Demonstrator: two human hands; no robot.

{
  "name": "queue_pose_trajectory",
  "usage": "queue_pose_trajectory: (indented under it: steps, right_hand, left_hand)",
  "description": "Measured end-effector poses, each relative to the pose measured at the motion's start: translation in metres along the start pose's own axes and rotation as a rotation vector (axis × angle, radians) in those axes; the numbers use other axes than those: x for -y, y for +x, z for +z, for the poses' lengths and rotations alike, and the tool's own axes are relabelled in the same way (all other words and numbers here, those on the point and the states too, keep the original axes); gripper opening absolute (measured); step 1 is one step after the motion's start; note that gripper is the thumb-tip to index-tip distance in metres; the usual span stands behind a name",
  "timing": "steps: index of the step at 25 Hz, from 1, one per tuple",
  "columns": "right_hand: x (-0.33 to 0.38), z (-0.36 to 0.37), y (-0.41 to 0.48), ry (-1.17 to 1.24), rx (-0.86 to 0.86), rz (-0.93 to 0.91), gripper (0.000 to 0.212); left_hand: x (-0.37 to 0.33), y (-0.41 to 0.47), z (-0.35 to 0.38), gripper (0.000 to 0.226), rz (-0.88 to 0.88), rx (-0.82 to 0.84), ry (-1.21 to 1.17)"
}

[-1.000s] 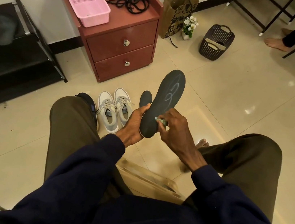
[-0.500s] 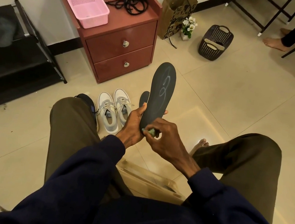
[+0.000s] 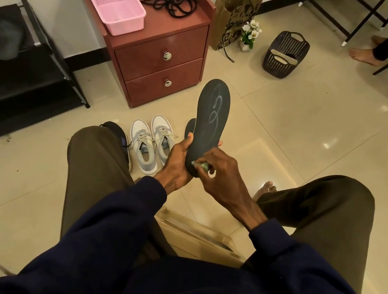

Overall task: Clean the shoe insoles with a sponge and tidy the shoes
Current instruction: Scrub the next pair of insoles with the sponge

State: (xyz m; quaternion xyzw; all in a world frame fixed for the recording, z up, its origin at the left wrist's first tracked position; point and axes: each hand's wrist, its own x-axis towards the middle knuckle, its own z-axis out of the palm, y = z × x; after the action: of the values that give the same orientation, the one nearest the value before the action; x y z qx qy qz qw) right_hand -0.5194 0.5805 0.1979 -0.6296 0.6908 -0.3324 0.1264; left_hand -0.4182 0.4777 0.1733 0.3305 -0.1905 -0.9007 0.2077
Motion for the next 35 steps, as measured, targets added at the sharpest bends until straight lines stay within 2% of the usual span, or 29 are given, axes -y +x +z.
queue_pose_trajectory:
  steps: [4, 6, 11, 13, 15, 17, 20, 22, 24, 26, 28, 31, 33, 35]
  right_hand:
    - [-0.035, -0.014, 0.015, -0.15, -0.192, 0.154, 0.011]
    - [-0.038, -0.017, 0.013, -0.124, -0.241, 0.205, 0.01]
    - [-0.004, -0.006, 0.0, -0.007, -0.021, -0.032, 0.011]
    - [-0.022, -0.014, 0.011, -0.092, -0.112, 0.012, 0.01]
    - [-0.049, -0.032, 0.018, -0.187, -0.251, 0.149, 0.01]
    - [-0.059, -0.042, 0.014, -0.148, -0.316, 0.236, 0.01]
    - [-0.025, -0.028, 0.005, -0.024, -0.147, 0.111, 0.013]
    - [-0.011, -0.018, 0.003, -0.041, -0.036, -0.016, 0.014]
    - [-0.022, -0.02, 0.012, -0.113, -0.088, -0.009, 0.013]
    - [-0.044, -0.033, 0.018, -0.179, -0.221, 0.138, 0.01]
    - [-0.053, -0.039, 0.014, -0.15, -0.272, 0.229, 0.008]
    - [-0.018, -0.021, 0.001, -0.013, -0.093, 0.08, 0.011]
    - [-0.001, -0.01, -0.003, -0.033, 0.02, -0.057, 0.012]
    - [-0.011, -0.011, 0.006, -0.101, -0.03, -0.058, 0.012]
  left_hand:
    - [0.007, 0.003, 0.002, 0.05, -0.027, -0.046, 0.073]
    - [0.008, 0.0, 0.006, 0.048, -0.043, -0.055, 0.119]
    - [0.004, -0.002, 0.006, 0.035, -0.08, -0.063, 0.103]
    - [0.003, -0.004, 0.006, 0.042, -0.128, -0.015, 0.154]
    - [0.005, -0.004, 0.005, 0.052, -0.175, 0.096, 0.232]
    - [0.008, -0.004, 0.006, 0.056, -0.192, 0.16, 0.245]
    - [0.005, -0.005, 0.01, 0.042, -0.187, 0.082, 0.146]
    - [0.004, -0.004, 0.009, 0.035, -0.165, 0.026, 0.058]
    - [0.003, -0.004, 0.01, 0.04, -0.149, 0.016, 0.089]
    - [0.005, -0.005, 0.01, 0.052, -0.148, 0.073, 0.18]
    - [0.008, -0.004, 0.008, 0.057, -0.143, 0.082, 0.209]
    - [0.006, -0.003, 0.008, 0.042, -0.111, -0.018, 0.138]
    - [0.003, -0.003, 0.007, 0.034, -0.075, -0.067, 0.105]
    - [0.001, -0.003, 0.007, 0.036, -0.075, -0.068, 0.098]
